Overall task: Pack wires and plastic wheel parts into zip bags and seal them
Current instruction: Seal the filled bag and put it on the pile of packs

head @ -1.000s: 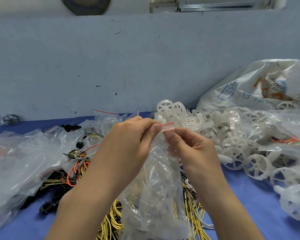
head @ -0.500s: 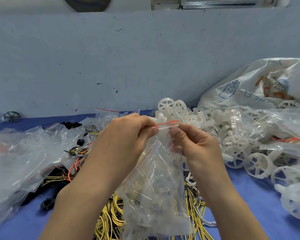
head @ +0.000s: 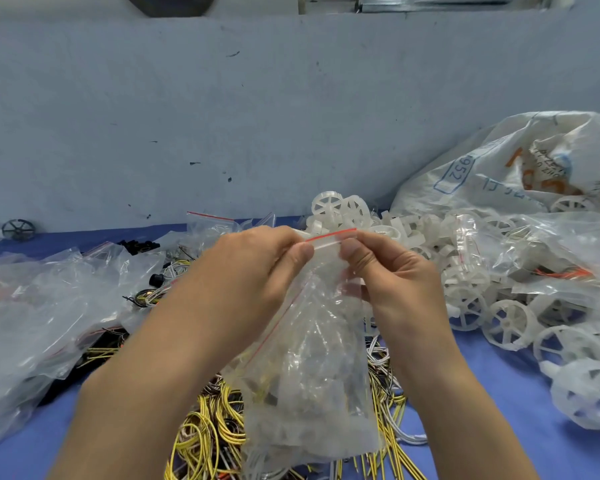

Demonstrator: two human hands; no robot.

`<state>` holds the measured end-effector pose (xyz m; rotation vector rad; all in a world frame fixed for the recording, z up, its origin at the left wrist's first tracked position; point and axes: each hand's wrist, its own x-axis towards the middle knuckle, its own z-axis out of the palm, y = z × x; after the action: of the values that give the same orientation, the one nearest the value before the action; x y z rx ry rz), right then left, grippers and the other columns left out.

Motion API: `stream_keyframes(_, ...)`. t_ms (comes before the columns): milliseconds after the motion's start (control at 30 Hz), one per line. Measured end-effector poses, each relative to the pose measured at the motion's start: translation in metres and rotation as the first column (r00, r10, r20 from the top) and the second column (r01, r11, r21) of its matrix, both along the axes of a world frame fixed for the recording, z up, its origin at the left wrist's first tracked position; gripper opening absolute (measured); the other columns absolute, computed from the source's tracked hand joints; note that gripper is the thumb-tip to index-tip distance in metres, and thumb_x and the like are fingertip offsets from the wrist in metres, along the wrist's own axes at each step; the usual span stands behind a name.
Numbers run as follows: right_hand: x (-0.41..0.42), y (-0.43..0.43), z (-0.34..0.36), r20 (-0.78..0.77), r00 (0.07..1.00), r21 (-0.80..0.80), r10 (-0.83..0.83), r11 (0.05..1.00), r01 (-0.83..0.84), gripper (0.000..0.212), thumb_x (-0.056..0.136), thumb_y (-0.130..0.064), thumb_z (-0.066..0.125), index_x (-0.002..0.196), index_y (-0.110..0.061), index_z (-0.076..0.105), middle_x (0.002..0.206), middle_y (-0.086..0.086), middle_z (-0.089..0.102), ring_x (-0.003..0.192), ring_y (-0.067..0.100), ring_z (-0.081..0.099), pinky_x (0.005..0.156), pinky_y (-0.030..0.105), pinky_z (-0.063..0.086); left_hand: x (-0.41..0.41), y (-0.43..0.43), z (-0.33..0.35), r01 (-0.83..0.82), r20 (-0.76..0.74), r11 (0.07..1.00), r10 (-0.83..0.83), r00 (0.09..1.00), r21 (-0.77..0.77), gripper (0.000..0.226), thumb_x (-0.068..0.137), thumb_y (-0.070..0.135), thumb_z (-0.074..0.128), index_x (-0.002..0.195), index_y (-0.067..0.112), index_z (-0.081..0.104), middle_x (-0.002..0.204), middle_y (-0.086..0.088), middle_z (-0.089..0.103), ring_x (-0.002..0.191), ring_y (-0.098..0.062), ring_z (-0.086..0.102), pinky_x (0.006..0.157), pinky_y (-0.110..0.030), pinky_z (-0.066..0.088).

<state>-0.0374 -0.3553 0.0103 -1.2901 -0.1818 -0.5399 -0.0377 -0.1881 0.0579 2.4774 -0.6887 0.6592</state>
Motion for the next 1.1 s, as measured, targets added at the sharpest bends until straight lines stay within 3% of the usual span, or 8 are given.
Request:
stream_keyframes(167, 0.003, -0.013, 0.001, -0.035, 0.997, 0.072, -0.072, 0.995, 0.074, 0.010, 0.090, -0.015, 0.067, 0.087, -0.019, 0.075, 0.074, -0.004, 0.073, 0.060, 0.009, 0.061, 0.064, 0.022, 0.055, 0.007, 0.048, 0.000, -0.086, -0.216, 0.994, 0.070, 0.974, -0.065, 0.039, 0.076, 0.067, 0.044, 0.088, 0.037, 0.066, 0.076, 0.019, 0.067, 0.071, 0.012, 0.059, 0.054, -0.011, 0.037)
stream_keyframes(333, 0.002, -0.016, 0.001, -0.052, 0.996, 0.114, -0.075, 0.990, 0.081, 0.009, 0.088, -0.016, 0.067, 0.085, -0.017, 0.074, 0.078, 0.002, 0.075, 0.063, 0.012, 0.064, 0.064, 0.022, 0.056, 0.011, 0.060, -0.012, -0.037, -0.363, 0.965, -0.062, 0.930, -0.259, 0.017, 0.085, 0.043, 0.063, 0.082, 0.029, 0.071, 0.069, 0.006, 0.070, 0.056, 0.000, 0.058, 0.057, -0.012, 0.043)
stream_keyframes(400, 0.002, -0.017, 0.001, -0.047, 0.992, 0.109, -0.116, 0.987, 0.121, 0.009, 0.090, -0.013, 0.066, 0.087, -0.017, 0.074, 0.076, 0.001, 0.075, 0.063, 0.010, 0.064, 0.064, 0.021, 0.057, 0.011, 0.059, -0.014, -0.034, -0.323, 0.952, -0.070, 0.944, -0.305, 0.016, 0.084, 0.041, 0.063, 0.081, 0.028, 0.072, 0.069, 0.005, 0.069, 0.059, -0.001, 0.059, 0.064, -0.023, 0.048)
stream_keyframes(567, -0.005, -0.022, 0.007, 0.001, 0.983, 0.115, -0.185, 0.976, 0.184, 0.009, 0.090, -0.016, 0.065, 0.091, -0.018, 0.074, 0.080, 0.001, 0.076, 0.066, 0.011, 0.065, 0.064, 0.020, 0.057, -0.001, 0.054, -0.001, 0.022, -0.110, 0.941, -0.062, 0.992, -0.338, 0.021, 0.081, 0.051, 0.057, 0.083, 0.034, 0.068, 0.074, 0.019, 0.069, 0.068, 0.001, 0.064, 0.064, -0.017, 0.048)
stream_keyframes(700, -0.018, -0.030, 0.019, 0.063, 0.985, 0.119, -0.161, 0.981, 0.152, 0.014, 0.082, -0.025, 0.066, 0.091, -0.019, 0.074, 0.081, 0.001, 0.075, 0.066, 0.012, 0.064, 0.063, 0.020, 0.055, -0.010, 0.046, 0.009, 0.120, -0.044, 0.896, -0.153, 0.987, -0.428, 0.020, 0.084, 0.052, 0.063, 0.089, 0.033, 0.067, 0.081, 0.013, 0.072, 0.073, -0.003, 0.067, 0.071, -0.032, 0.054)
stream_keyframes(833, -0.031, -0.038, 0.029, 0.172, 0.976, 0.092, -0.132, 0.989, 0.118, 0.013, 0.086, -0.026, 0.066, 0.094, -0.023, 0.076, 0.085, 0.002, 0.076, 0.064, 0.013, 0.067, 0.060, 0.020, 0.054, -0.017, 0.044, 0.019, 0.244, 0.024, 0.798, -0.277, 0.961, -0.551, 0.016, 0.085, 0.045, 0.064, 0.090, 0.030, 0.067, 0.080, 0.004, 0.073, 0.072, -0.011, 0.070, 0.065, -0.025, 0.057)
stream_keyframes(1000, -0.022, -0.039, 0.022, 0.047, 0.977, -0.102, -0.207, 0.972, 0.210, 0.019, 0.095, -0.014, 0.061, 0.109, -0.023, 0.070, 0.087, 0.002, 0.076, 0.068, 0.011, 0.068, 0.062, 0.019, 0.054, -0.008, 0.031, -0.002, 0.151, -0.093, 0.792, -0.253, 0.963, -0.592, 0.014, 0.088, 0.033, 0.058, 0.086, 0.022, 0.066, 0.078, 0.000, 0.072, 0.070, -0.015, 0.069, 0.066, -0.032, 0.058)
stream_keyframes(1100, -0.021, -0.036, 0.024, 0.170, 0.892, -0.507, -0.419, 0.739, 0.444, 0.029, 0.095, -0.035, 0.062, 0.123, -0.029, 0.061, 0.107, -0.014, 0.069, 0.097, 0.008, 0.065, 0.083, 0.027, 0.051, -0.007, 0.020, -0.013, 0.158, -0.125, 0.821, -0.267, 0.956, -0.549, 0.009, 0.090, 0.031, 0.058, 0.086, 0.028, 0.065, 0.077, 0.002, 0.070, 0.070, -0.013, 0.067, 0.064, -0.021, 0.054)
